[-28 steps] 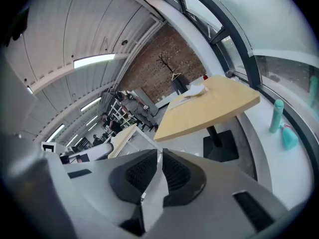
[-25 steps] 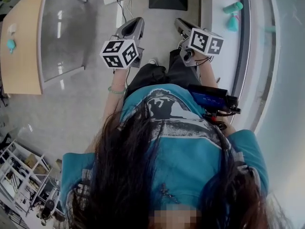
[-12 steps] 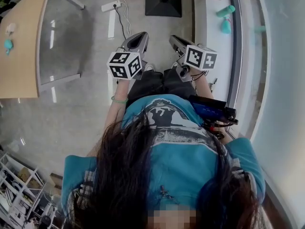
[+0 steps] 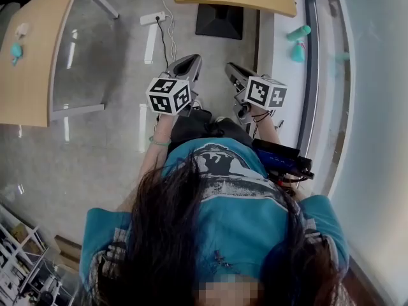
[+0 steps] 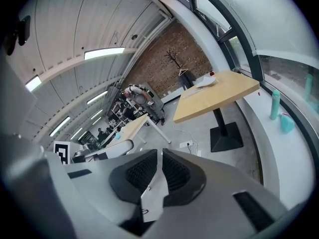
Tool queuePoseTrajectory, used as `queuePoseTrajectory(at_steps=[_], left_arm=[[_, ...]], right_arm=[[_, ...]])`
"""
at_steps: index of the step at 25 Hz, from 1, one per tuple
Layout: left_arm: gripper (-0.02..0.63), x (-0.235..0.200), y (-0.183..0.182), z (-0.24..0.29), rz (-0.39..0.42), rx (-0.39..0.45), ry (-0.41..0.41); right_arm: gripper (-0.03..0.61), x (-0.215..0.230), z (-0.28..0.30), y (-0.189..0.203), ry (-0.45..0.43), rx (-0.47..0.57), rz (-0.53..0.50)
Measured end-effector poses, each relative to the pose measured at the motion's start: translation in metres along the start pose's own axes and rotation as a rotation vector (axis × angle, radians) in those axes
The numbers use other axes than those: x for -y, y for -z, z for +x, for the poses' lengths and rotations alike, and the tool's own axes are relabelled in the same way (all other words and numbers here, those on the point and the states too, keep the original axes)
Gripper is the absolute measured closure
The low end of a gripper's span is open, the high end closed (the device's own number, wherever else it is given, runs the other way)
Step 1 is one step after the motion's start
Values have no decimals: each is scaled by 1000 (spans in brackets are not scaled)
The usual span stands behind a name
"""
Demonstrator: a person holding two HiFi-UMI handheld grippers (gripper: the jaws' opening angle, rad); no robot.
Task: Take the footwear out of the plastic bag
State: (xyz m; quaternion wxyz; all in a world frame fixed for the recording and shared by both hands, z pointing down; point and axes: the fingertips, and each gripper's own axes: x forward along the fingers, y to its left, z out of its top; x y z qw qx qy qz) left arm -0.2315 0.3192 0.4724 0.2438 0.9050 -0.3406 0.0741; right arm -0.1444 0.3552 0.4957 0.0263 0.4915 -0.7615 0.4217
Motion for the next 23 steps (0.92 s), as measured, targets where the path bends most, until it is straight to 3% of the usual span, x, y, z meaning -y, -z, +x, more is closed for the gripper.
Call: queuePoseTrajectory(at_steps=[23], left_arm=[[612, 4, 15, -7, -26, -46, -29]], right_arm=[[535, 8, -4, 10, -15, -1, 50]])
